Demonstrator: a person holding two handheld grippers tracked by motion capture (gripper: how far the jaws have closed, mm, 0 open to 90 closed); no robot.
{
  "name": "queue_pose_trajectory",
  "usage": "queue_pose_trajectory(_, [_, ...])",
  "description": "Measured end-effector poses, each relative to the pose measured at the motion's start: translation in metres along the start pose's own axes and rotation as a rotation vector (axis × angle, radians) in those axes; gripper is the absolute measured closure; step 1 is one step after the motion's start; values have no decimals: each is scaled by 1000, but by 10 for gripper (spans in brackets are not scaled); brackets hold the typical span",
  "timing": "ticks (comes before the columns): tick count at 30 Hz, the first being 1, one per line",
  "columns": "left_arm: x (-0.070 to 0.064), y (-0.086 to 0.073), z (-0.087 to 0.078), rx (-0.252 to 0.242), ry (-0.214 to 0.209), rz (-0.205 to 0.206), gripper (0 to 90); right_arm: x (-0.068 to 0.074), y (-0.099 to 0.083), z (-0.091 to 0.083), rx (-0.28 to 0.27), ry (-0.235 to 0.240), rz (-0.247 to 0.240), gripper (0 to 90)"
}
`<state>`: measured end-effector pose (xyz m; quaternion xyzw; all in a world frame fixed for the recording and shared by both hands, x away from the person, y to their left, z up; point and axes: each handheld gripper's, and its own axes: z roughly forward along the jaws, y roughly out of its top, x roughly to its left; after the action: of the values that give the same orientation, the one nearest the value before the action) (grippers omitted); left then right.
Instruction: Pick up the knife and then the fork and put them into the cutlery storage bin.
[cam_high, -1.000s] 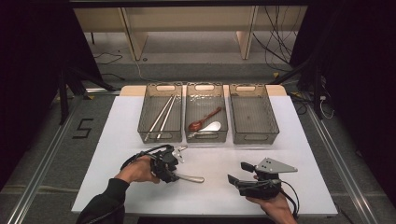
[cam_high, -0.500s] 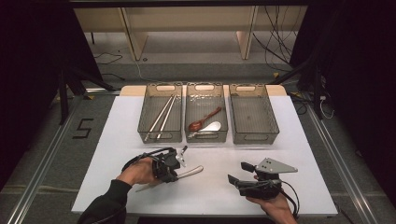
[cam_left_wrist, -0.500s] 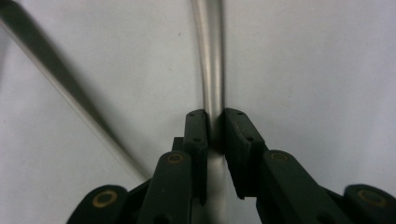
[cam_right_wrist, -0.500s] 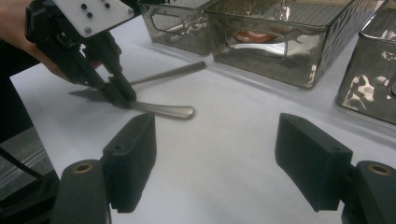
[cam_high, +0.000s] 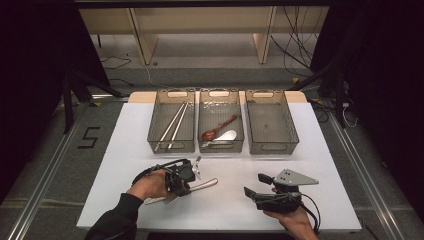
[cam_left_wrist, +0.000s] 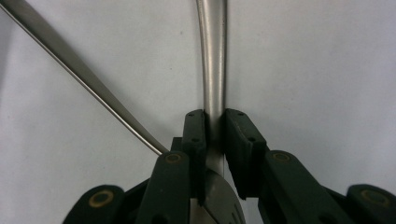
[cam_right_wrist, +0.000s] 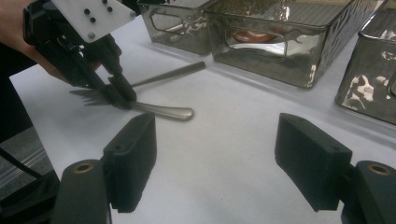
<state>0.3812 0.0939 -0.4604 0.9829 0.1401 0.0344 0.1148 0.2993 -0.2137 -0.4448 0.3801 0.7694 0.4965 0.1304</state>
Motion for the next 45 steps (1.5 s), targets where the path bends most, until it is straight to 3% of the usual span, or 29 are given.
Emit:
queue_pose_trajectory(5, [2, 0, -1, 6, -8, -13, 791, 0, 0, 0, 1, 0, -2, 304])
queue_pose_trajectory(10, [6, -5, -2, -40, -60, -70, 793, 0, 0, 0, -1, -1, 0, 303])
queue_pose_trajectory(20, [3, -2, -10, -113, -105, -81, 793, 0, 1, -1, -6, 1, -1, 304])
queue_pose_trajectory(37, [-3, 1, -36, -221, -136, -113, 793, 4, 4, -1, -17, 10, -11, 304])
queue_pose_trajectory(45, [-7, 2, -47, -217, -148, -120, 793, 15, 9, 1, -19, 20, -48, 303])
